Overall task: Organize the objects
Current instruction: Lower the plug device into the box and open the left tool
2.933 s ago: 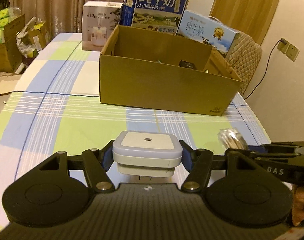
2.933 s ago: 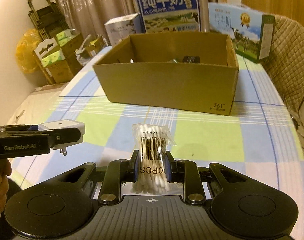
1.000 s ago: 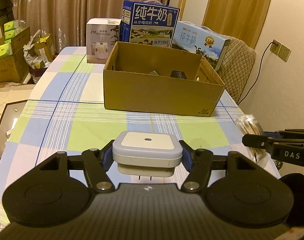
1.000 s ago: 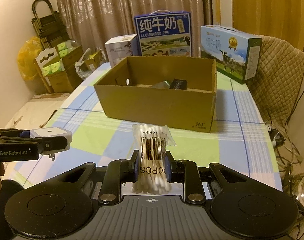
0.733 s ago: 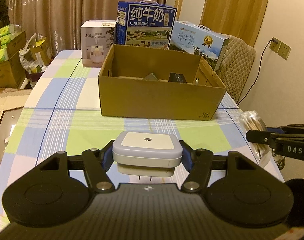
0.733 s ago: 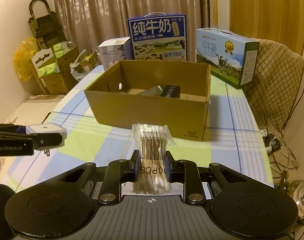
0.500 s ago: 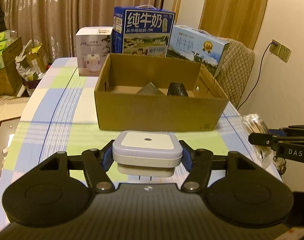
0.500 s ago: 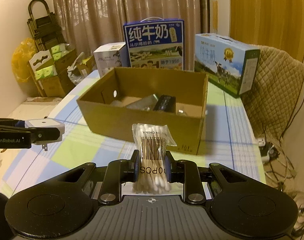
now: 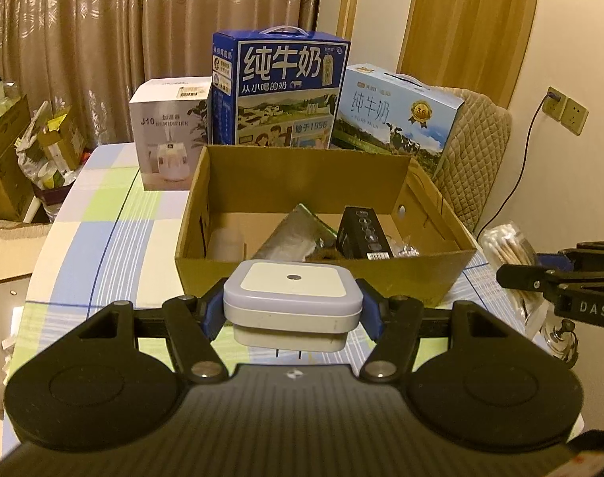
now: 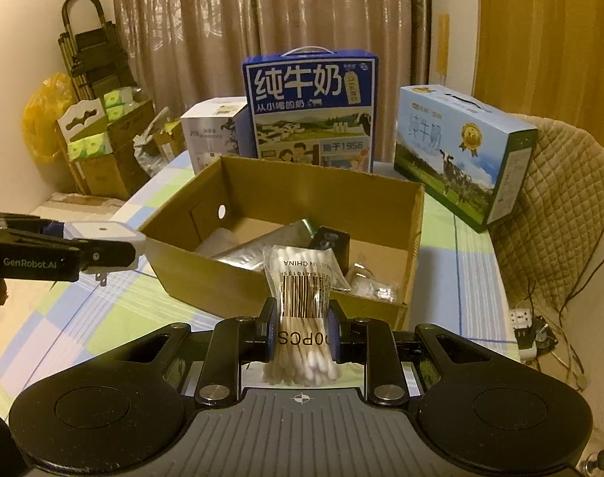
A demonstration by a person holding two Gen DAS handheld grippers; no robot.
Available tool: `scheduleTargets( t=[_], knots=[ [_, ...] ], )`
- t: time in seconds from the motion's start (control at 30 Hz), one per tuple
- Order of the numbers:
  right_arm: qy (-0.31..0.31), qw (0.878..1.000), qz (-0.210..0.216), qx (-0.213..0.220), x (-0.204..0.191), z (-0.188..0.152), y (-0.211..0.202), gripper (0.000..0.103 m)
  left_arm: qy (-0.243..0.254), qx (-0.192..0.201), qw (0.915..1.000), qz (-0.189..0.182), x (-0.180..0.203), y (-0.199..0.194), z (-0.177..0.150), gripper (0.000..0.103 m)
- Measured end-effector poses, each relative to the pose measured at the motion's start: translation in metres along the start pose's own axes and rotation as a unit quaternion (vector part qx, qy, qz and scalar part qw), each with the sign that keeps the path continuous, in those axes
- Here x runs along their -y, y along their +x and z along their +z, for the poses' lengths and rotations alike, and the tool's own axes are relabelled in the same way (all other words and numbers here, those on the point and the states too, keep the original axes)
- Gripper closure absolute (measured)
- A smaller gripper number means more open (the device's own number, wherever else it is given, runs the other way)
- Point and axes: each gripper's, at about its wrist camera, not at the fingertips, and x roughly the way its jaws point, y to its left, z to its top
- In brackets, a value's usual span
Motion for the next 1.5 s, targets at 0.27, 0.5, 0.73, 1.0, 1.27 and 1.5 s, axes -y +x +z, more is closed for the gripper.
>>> scheduleTargets(
  t=[0.27,0.5,0.73,1.0,1.27,1.5],
  knots=[
    [-0.003,1.0,0.005,-0.001,0.001,0.014,0.014,0.081,0.012,-0.004,0.9999,-0.003,0.0,0.016,0.015,0.043],
    [-0.007,1.0,0.007,0.0,0.005,0.03,0.027,0.081,0.024,-0.005,0.9997,-0.005,-0.001,0.027,0.024,0.043],
    [-0.01,1.0,0.008,-0.004,0.01,0.042,0.041,0.081,0.042,-0.012,0.999,-0.004,0.0,0.041,0.033,0.042],
    [-0.006,1.0,0.006,-0.01,0.019,0.05,0.056,0.081,0.051,-0.015,0.9986,-0.006,-0.003,0.059,0.046,0.042],
    [-0.001,1.0,0.007,-0.006,0.024,0.072,0.074,0.081,0.055,-0.013,0.9984,0.0,-0.01,0.079,0.071,0.042],
    [0.005,1.0,0.012,-0.008,0.025,0.082,0.088,0.081,0.06,-0.013,0.9981,0.004,-0.013,0.097,0.088,0.042]
  ],
)
